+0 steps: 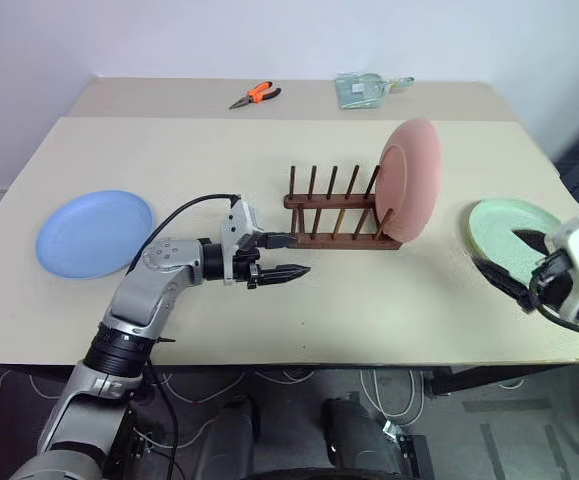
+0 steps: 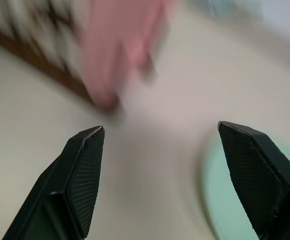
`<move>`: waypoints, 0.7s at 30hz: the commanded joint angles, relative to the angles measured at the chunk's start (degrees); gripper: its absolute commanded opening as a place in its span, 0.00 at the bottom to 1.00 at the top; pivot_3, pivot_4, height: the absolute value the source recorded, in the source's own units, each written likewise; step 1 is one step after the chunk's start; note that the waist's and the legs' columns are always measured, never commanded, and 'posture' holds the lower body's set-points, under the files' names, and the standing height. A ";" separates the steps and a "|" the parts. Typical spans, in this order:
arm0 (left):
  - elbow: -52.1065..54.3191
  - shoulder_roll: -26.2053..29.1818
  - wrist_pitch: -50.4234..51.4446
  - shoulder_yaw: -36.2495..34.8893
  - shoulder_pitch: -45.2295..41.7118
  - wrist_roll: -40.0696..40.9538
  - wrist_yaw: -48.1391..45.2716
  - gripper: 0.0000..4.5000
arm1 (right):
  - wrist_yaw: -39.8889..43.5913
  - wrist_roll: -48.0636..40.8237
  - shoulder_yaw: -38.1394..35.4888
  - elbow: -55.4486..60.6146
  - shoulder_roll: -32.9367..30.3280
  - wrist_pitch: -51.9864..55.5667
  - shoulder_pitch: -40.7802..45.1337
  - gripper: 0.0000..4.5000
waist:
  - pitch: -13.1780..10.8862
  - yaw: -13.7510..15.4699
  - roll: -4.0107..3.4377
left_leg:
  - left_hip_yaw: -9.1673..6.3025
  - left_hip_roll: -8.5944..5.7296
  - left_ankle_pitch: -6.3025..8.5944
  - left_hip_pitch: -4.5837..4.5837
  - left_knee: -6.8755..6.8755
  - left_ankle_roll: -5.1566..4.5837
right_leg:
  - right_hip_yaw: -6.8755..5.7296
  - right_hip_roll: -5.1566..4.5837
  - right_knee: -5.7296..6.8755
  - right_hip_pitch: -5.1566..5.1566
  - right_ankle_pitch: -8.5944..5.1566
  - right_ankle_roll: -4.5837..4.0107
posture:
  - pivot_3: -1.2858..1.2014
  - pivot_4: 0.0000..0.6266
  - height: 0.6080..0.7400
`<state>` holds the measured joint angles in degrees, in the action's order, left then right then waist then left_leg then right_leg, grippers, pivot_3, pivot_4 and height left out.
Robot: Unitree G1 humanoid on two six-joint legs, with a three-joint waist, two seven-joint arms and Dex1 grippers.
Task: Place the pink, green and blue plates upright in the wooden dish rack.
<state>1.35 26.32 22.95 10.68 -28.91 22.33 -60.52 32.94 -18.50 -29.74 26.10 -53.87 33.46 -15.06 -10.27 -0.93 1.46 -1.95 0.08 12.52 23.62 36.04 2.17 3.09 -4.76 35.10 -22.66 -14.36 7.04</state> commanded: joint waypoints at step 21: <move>-1.26 -1.67 -3.54 0.42 -1.09 -2.37 0.19 0.69 | -14.16 24.85 13.01 -28.09 0.59 -29.64 13.63 0.00 | -0.01 -0.04 -0.18 | 0.03 -0.03 0.02 0.02 -0.01 -0.05 | 0.09 0.05 0.06 -0.02 0.00 0.08 | 0.52 0.24 0.94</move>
<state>-1.13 24.35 20.73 12.25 -29.86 20.36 -60.74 20.45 7.66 -11.74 -7.58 -53.15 4.64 -2.53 -10.28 -0.97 1.28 -1.91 0.05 12.53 23.64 36.03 2.12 3.19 -4.71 35.17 -22.68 -14.36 7.12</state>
